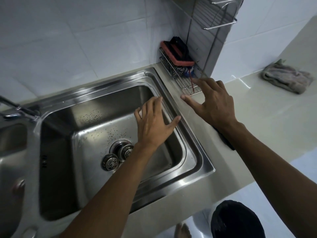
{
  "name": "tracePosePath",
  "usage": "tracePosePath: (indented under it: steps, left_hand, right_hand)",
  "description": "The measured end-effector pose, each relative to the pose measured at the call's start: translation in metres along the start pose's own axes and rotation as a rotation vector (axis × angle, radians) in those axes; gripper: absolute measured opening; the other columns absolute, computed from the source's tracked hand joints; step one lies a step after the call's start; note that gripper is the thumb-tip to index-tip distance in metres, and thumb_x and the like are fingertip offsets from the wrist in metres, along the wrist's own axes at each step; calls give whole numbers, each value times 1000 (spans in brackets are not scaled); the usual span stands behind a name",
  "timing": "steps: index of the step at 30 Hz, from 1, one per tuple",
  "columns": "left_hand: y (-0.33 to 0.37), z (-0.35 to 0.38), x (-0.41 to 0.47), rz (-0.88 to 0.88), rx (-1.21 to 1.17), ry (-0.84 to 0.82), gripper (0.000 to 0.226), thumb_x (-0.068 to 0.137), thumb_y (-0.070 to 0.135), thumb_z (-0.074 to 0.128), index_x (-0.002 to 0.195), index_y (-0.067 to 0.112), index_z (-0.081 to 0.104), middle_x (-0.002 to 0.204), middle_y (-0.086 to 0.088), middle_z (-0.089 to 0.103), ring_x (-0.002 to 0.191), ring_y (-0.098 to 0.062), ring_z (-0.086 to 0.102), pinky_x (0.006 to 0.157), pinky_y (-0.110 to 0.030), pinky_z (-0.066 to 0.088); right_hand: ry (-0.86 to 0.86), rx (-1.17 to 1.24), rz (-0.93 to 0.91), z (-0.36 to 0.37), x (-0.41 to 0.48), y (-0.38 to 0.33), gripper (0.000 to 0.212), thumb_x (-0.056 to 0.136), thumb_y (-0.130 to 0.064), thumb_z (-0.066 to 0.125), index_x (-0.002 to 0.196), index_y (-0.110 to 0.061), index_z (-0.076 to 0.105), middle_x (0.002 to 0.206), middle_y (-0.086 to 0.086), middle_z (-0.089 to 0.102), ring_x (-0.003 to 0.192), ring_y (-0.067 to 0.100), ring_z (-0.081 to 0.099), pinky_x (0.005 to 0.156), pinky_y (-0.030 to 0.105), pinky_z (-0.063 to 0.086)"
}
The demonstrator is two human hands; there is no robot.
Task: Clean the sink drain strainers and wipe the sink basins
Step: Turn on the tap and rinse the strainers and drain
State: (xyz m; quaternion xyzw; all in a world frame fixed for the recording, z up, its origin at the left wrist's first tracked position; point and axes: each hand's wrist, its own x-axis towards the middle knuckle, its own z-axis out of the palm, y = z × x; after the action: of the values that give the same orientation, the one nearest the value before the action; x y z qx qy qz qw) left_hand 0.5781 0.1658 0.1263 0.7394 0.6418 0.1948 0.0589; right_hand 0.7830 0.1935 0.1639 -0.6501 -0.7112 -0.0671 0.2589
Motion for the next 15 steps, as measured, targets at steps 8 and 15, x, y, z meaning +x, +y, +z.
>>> tracePosePath:
  steps: [8, 15]
  left_hand:
    - [-26, -64, -65, -147, -21, 33, 87, 85, 81, 49, 150, 23, 42, 139, -4, 54, 130, -25, 51, 109, -49, 36]
    - [-86, -127, -80, -309, 55, 61, 92, 85, 79, 50, 155, 21, 37, 148, -7, 48, 138, -29, 46, 115, -53, 29]
  right_hand:
    - [-135, 187, 39, -39, -43, -52, 70, 90, -81, 37, 139, -32, 46, 136, -5, 57, 115, 19, 57, 76, 40, 57]
    - [-222, 446, -75, -40, -46, -163, 63, 97, -62, 46, 144, -20, 47, 131, 1, 64, 112, 17, 64, 90, 39, 57]
